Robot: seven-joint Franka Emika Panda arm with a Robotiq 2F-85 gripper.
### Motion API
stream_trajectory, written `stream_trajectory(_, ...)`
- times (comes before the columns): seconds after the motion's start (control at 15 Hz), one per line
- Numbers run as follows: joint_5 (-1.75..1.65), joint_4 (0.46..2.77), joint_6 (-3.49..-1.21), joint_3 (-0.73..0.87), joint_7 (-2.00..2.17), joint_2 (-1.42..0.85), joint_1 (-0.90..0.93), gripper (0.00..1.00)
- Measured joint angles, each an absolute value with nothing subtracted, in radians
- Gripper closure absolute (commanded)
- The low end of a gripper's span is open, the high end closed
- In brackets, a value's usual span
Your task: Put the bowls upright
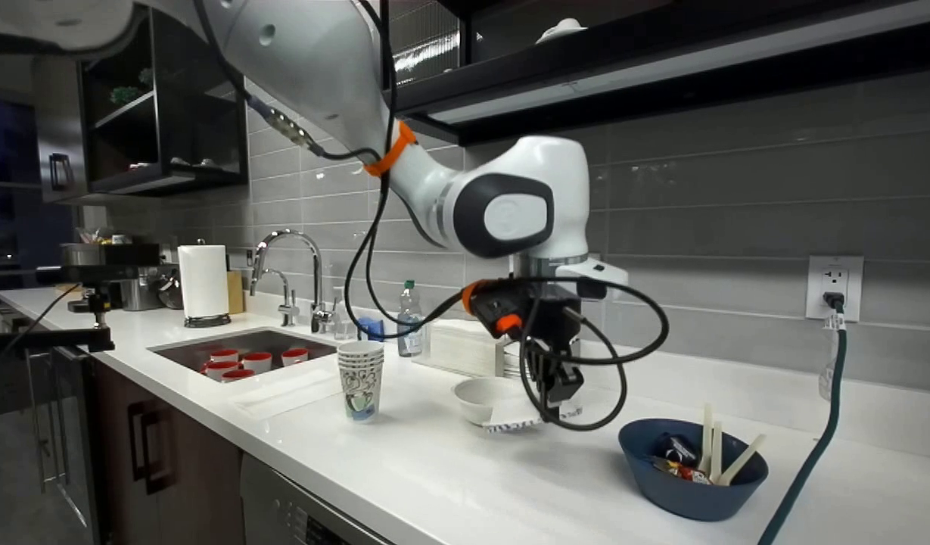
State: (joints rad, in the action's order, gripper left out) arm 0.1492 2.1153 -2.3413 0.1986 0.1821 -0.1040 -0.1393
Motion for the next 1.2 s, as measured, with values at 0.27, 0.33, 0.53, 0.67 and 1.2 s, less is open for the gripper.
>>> stream_trajectory(0.27, 0.187, 2.094, -2.235, 0.197, 0.034, 0.008, -0.164, 1.0)
stream_trajectory(0.33, 0.195, 2.086, -2.217, 0.192, 0.004, 0.021, -0.162, 1.0)
stream_trajectory(0.53, 0.19, 2.078, -2.219, 0.162, -0.039, 0.035, -0.142, 1.0)
stream_trajectory(0.67, 0.168, 2.09, -2.308, 0.13, -0.041, 0.035, -0.119, 0.99)
stream_trajectory(1.2, -0.018, 2.255, -2.8, 0.065, -0.051, 0.073, -0.072, 0.99)
